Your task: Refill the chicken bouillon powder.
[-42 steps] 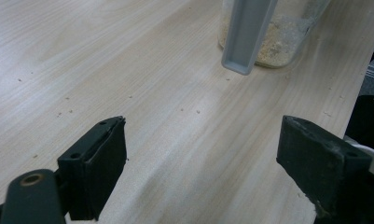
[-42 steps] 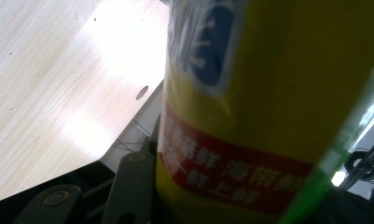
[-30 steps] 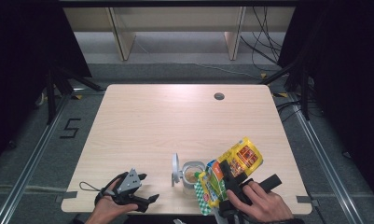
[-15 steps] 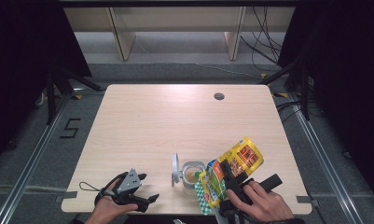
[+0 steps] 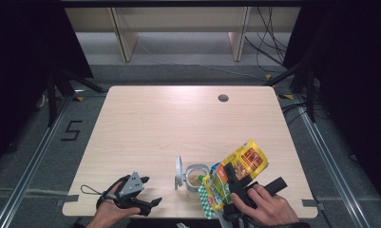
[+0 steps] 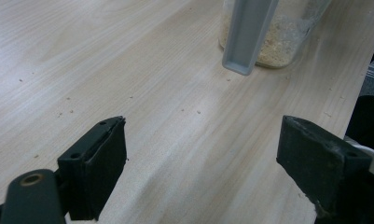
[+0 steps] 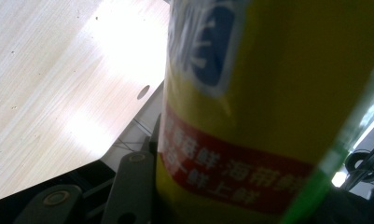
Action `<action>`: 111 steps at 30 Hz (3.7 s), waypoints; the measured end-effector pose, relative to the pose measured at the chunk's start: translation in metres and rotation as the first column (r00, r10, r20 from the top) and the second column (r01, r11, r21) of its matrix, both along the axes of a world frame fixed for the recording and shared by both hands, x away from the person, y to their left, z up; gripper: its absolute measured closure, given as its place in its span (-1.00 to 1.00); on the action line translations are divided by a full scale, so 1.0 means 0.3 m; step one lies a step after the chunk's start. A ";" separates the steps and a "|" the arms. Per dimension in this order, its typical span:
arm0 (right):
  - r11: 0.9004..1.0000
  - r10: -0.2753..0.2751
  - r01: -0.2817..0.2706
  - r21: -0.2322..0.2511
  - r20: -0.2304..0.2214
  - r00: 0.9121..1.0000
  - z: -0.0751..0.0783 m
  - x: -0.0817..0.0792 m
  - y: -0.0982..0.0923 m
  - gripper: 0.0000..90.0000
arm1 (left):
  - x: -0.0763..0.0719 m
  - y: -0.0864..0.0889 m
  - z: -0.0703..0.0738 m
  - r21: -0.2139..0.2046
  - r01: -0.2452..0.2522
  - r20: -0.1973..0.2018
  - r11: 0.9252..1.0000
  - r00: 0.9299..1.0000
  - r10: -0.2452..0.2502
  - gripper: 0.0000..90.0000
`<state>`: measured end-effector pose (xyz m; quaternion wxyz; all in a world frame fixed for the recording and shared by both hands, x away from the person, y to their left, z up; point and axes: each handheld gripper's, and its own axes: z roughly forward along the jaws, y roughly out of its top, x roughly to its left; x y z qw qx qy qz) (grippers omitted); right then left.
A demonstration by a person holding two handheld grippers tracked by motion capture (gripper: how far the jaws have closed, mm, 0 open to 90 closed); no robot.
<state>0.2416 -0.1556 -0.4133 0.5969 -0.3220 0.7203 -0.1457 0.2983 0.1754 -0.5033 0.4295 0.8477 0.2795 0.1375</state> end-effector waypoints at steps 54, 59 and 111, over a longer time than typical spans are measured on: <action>1.000 -0.002 0.002 -0.001 0.006 1.000 0.003 0.000 -0.004 0.41 | 0.005 0.003 0.002 0.017 0.020 0.014 1.000 1.000 -0.021 -0.66; 1.000 -0.001 0.001 -0.003 0.006 1.000 0.002 0.000 -0.004 0.41 | 0.005 0.003 0.002 0.017 0.021 0.014 1.000 1.000 -0.021 -0.66; 1.000 -0.004 0.004 -0.002 0.003 1.000 0.003 0.001 -0.006 0.41 | 0.004 0.003 0.000 0.018 0.021 0.015 1.000 1.000 -0.021 -0.66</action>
